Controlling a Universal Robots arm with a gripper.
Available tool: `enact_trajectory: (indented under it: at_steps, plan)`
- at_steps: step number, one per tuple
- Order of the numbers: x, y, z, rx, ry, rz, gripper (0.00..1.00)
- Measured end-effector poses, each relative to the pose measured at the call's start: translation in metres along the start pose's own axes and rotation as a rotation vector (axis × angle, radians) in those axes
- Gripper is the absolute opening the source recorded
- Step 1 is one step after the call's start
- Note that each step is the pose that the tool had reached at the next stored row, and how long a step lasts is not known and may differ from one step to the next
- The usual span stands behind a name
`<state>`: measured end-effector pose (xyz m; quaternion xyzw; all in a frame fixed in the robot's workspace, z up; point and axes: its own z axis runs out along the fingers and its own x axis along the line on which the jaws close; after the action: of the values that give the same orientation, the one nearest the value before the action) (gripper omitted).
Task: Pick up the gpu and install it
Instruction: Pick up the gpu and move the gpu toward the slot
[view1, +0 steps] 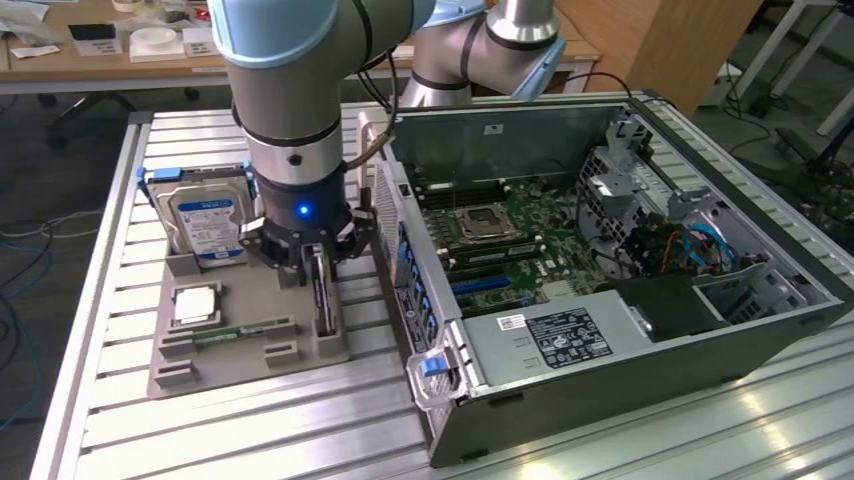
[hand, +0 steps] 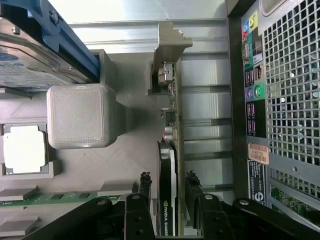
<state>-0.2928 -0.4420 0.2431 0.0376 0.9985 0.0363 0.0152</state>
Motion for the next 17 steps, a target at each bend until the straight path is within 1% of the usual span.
enact_trajectory:
  at_steps: [4, 7, 12, 17]
  plan:
    - [0.000, -0.0004, 0.0059, 0.0002, 0.0004, 0.000, 0.42]
    - [0.000, -0.0005, 0.0065, 0.0005, 0.0008, 0.000, 0.42]
    - [0.000, -0.0008, 0.0115, 0.0001, 0.0004, 0.000, 0.42]
    - [-0.001, -0.0005, 0.0131, 0.0000, 0.0003, 0.000, 0.42]
